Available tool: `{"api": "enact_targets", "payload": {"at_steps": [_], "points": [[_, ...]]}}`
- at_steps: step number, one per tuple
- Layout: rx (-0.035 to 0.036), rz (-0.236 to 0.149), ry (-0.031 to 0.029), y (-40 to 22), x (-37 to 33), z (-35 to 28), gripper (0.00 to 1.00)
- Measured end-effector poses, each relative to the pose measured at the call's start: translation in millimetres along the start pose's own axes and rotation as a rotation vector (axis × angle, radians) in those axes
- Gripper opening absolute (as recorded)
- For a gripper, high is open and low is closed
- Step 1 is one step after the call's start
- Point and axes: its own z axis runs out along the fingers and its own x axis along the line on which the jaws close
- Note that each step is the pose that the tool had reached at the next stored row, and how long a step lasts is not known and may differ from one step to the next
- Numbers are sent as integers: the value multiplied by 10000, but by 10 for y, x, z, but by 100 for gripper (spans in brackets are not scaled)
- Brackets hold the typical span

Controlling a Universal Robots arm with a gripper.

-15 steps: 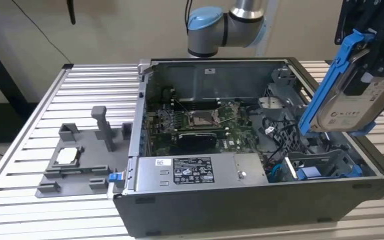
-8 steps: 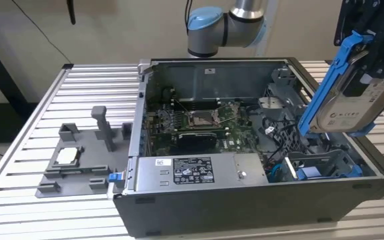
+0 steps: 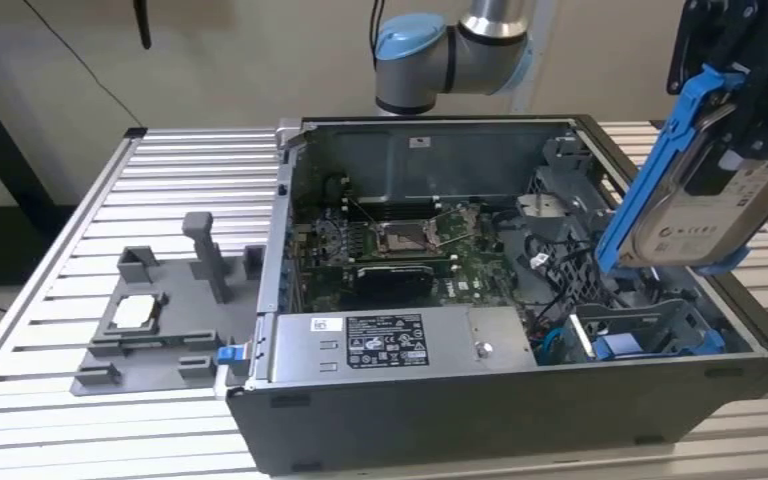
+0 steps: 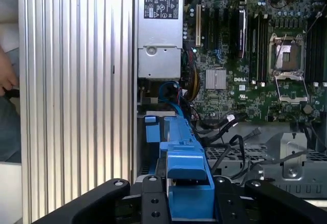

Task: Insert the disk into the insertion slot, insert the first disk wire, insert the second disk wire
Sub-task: 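Insert the disk into the insertion slot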

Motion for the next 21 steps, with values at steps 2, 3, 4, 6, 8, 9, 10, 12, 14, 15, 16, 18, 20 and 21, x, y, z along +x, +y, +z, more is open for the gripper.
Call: {"api": "enact_targets", "payload": {"at_steps": [2, 3, 4, 6, 8, 9, 10, 12, 14, 15, 16, 18, 20, 21], "points": [[0, -4, 0, -1, 1, 8, 33], [0, -4, -1, -1, 1, 13, 33], [0, -5, -1, -2, 4, 17, 33], [0, -5, 0, -4, 9, 23, 33], [0, -6, 1, -8, 10, 28, 33], [0, -5, 0, -9, 10, 30, 33], [0, -5, 1, -10, 10, 31, 33], [0, -5, -1, -11, 10, 37, 33], [-1, -5, 1, -11, 10, 41, 33], [0, -6, 1, -11, 10, 45, 33], [0, -6, 1, -11, 10, 45, 33], [0, -6, 0, -11, 10, 48, 33], [0, -6, 1, -11, 11, 57, 33], [0, -6, 1, -11, 11, 64, 33]]}}
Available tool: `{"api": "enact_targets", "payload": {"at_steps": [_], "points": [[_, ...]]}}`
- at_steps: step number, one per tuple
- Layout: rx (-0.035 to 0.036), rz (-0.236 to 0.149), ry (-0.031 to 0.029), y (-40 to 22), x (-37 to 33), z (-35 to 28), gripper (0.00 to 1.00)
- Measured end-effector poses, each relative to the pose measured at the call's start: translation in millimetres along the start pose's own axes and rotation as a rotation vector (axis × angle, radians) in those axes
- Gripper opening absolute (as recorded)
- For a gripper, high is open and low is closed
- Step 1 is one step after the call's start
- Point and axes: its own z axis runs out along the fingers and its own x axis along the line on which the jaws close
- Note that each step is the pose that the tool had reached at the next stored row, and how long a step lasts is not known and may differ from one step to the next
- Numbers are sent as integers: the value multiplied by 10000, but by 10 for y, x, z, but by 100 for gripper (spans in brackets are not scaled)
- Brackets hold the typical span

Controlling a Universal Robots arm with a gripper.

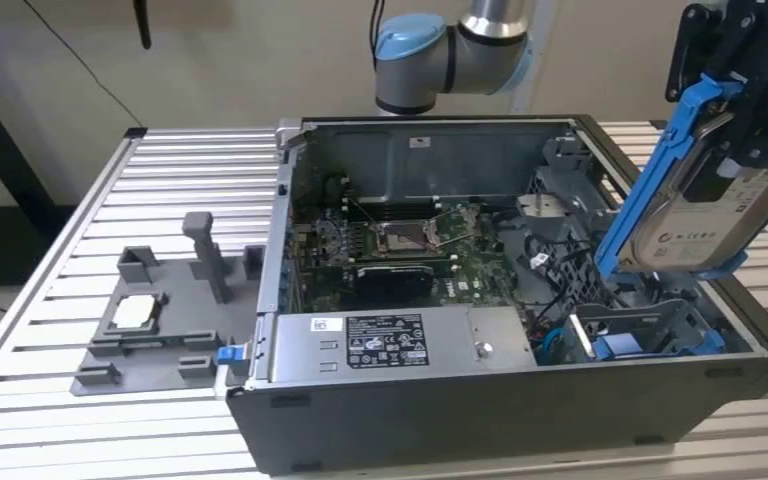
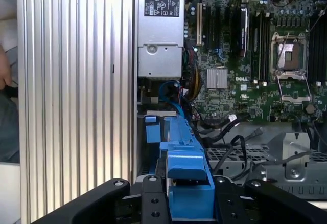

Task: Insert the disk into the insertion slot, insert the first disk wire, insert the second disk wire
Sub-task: 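Insert the disk into the insertion slot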

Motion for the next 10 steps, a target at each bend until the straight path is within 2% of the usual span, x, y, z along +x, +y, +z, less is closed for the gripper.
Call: {"api": "enact_targets", "payload": {"at_steps": [10], "points": [[0, -5, 1, -1, 0, 51, 33]]}}
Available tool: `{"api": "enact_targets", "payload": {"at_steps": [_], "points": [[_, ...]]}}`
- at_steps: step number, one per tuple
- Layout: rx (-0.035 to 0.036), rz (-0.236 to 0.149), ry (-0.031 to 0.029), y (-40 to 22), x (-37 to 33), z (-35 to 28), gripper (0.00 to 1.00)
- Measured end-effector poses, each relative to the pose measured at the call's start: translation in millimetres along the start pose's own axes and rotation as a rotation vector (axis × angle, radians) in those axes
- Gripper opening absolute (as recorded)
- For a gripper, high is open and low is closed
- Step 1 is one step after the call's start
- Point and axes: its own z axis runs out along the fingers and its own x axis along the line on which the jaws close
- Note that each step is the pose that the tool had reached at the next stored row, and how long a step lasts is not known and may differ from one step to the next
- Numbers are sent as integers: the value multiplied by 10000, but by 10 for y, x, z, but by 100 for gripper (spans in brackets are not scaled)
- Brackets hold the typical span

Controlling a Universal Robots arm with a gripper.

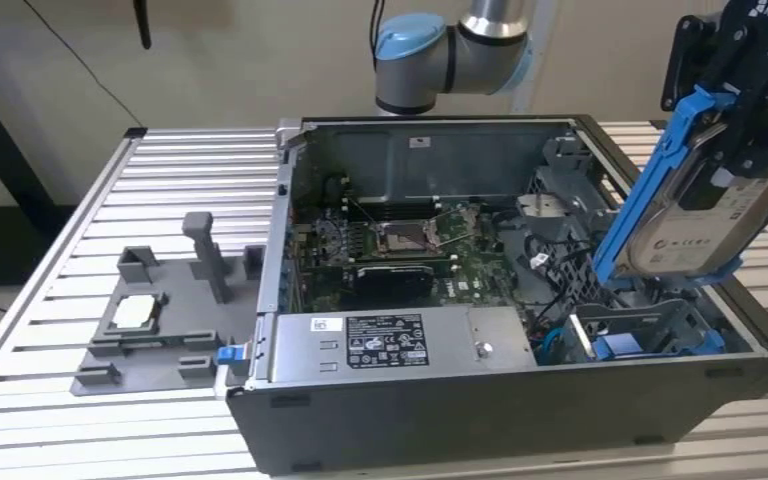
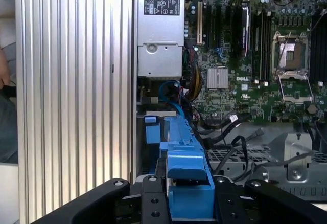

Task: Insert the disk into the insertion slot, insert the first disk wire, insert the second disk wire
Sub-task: 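Insert the disk into the insertion slot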

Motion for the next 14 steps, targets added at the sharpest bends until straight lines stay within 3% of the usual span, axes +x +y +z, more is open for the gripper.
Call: {"api": "enact_targets", "payload": {"at_steps": [7, 14], "points": [[0, -4, 0, -1, 3, 39, 33], [16, -22, -8, -4, 10, 125, 33]]}}
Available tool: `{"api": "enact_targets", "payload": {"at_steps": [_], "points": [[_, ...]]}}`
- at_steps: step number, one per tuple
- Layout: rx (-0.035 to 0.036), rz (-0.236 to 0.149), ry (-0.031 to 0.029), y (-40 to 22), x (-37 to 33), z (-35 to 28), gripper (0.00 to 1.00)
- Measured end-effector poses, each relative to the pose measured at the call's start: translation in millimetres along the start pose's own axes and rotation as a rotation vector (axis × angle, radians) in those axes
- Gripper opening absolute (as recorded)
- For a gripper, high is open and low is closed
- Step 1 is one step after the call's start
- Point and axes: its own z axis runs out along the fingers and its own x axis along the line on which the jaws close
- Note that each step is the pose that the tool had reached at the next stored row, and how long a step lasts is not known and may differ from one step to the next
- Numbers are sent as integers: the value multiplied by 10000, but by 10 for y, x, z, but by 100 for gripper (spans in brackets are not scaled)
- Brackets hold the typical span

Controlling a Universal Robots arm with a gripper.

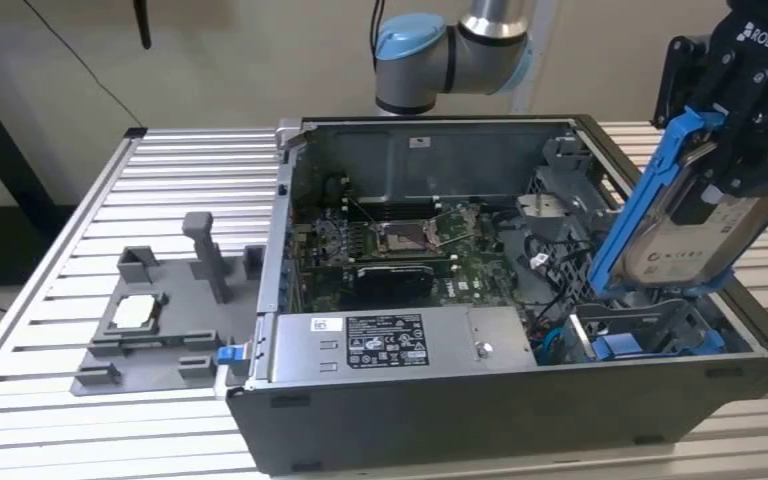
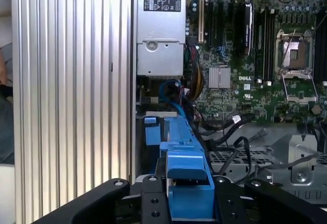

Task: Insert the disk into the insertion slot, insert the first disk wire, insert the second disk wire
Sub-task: 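Insert the disk into the insertion slot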

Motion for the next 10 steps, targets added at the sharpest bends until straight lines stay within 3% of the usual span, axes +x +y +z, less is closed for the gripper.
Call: {"api": "enact_targets", "payload": {"at_steps": [10], "points": [[7, -27, -92, -2, 48, 121, 33]]}}
